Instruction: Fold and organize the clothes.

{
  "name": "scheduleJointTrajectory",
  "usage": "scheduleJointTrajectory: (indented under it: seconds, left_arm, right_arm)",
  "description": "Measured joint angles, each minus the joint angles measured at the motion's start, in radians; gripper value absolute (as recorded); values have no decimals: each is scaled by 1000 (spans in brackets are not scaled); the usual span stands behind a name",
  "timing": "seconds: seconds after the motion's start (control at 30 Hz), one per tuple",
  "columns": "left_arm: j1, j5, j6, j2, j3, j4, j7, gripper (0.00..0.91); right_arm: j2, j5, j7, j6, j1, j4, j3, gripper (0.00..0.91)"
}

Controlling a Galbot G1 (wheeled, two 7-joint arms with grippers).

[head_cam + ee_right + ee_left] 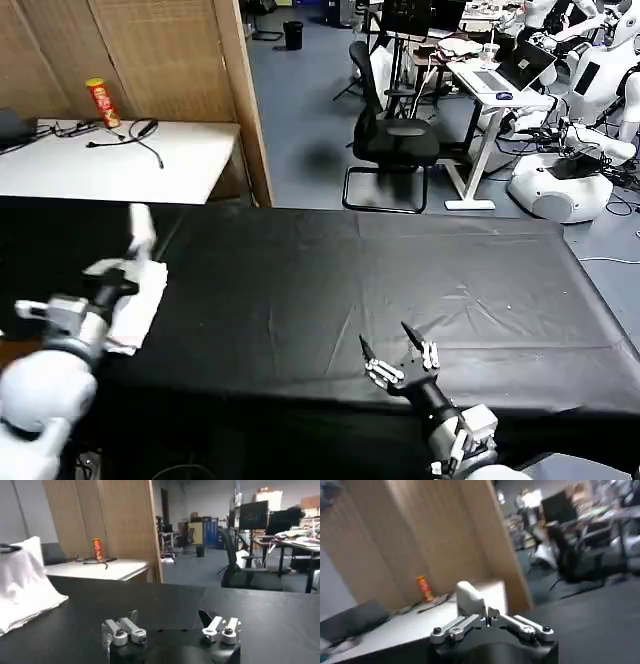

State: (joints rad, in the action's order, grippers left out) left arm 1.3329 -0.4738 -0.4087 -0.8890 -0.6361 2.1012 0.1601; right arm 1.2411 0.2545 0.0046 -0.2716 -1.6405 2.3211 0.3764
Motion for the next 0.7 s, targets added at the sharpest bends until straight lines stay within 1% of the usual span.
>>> scheduleJointTrajectory:
  seconds: [0.1, 0.2, 0.23, 0.33, 0.43, 0.53, 0.63, 0.7]
  left_arm:
    - [-17, -11, -9, -60, 114, 5, 23, 0]
    - [-44, 20, -2, -121, 218, -11, 25, 0]
    - [-55, 28, -3, -143, 248, -21, 26, 878]
    - [-82, 60, 10, -206, 324, -51, 14, 878]
    - [-97, 90, 26, -260, 382, -73, -1, 878]
    - [-94, 118, 29, -285, 411, -72, -48, 878]
    - [-82, 110, 30, -287, 416, -55, -90, 878]
    - [-76, 107, 40, -281, 409, -39, -99, 878]
  right_arm:
    - [3, 0, 0, -1, -1, -4, 0, 878]
    - [9, 4, 0, -7, 5, -12, -2, 878]
    - [10, 4, 1, -8, 7, -15, -3, 878]
    - [9, 3, -1, -15, 18, -32, -13, 878]
    - [2, 9, -4, -34, 33, -58, -28, 878]
    - [-6, 35, 1, -53, 56, -84, -44, 878]
    - [-5, 78, 21, -99, 89, -105, -65, 878]
    - [0, 102, 38, -119, 121, -124, -81, 878]
